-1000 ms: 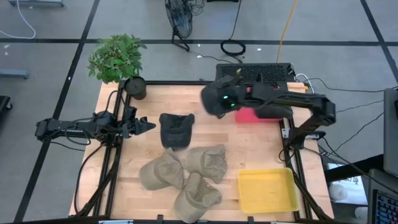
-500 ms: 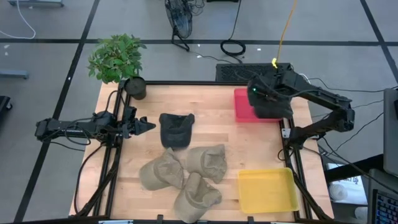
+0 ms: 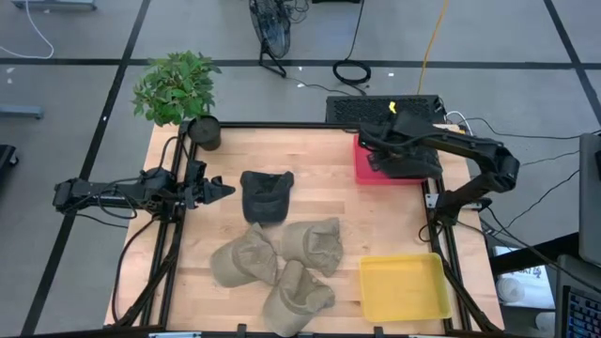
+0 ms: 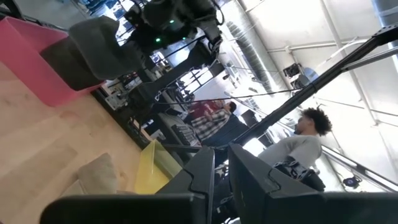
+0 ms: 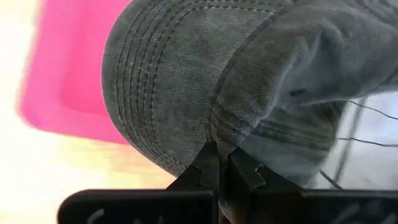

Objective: Pick & Place hat
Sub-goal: Put the right black cap into the red bin, then put the black cap into the red bin

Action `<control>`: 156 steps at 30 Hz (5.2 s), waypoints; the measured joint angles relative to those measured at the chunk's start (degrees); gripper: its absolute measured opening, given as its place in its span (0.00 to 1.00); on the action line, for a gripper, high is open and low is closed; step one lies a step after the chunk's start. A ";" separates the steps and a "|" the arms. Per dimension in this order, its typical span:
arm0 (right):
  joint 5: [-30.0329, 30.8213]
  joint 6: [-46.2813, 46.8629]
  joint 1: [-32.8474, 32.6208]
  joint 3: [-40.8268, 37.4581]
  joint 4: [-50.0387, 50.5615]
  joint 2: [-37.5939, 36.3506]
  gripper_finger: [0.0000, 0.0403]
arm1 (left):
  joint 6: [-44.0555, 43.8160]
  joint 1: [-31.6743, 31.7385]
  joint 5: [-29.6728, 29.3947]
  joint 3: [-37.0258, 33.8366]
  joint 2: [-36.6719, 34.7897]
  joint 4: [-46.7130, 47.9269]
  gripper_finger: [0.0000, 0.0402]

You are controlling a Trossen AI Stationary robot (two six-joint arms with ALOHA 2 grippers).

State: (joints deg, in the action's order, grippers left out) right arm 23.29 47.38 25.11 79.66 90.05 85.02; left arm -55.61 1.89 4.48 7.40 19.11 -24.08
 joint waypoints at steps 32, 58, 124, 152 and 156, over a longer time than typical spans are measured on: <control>0.74 -2.58 6.59 -3.96 -3.27 3.88 0.00 | 0.83 -0.01 0.52 0.00 0.00 0.00 0.13; -0.77 0.66 3.70 -15.02 -7.27 3.97 0.00 | 0.94 -0.11 0.62 0.00 0.00 -0.11 0.13; 6.04 -3.94 3.04 -4.02 -2.58 3.95 0.35 | 2.43 -0.04 1.63 0.00 0.00 -0.04 0.13; -41.78 -16.48 -5.85 8.10 -68.09 18.61 0.35 | 0.39 -0.04 0.95 0.00 0.00 -0.07 0.13; -42.97 -24.07 -8.32 12.40 -68.07 21.28 0.35 | 0.34 -0.04 0.93 0.00 0.00 -0.04 0.13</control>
State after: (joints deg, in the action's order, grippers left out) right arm -19.68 23.30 16.79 92.05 21.98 106.30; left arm -55.27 1.85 5.41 7.40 19.11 -24.12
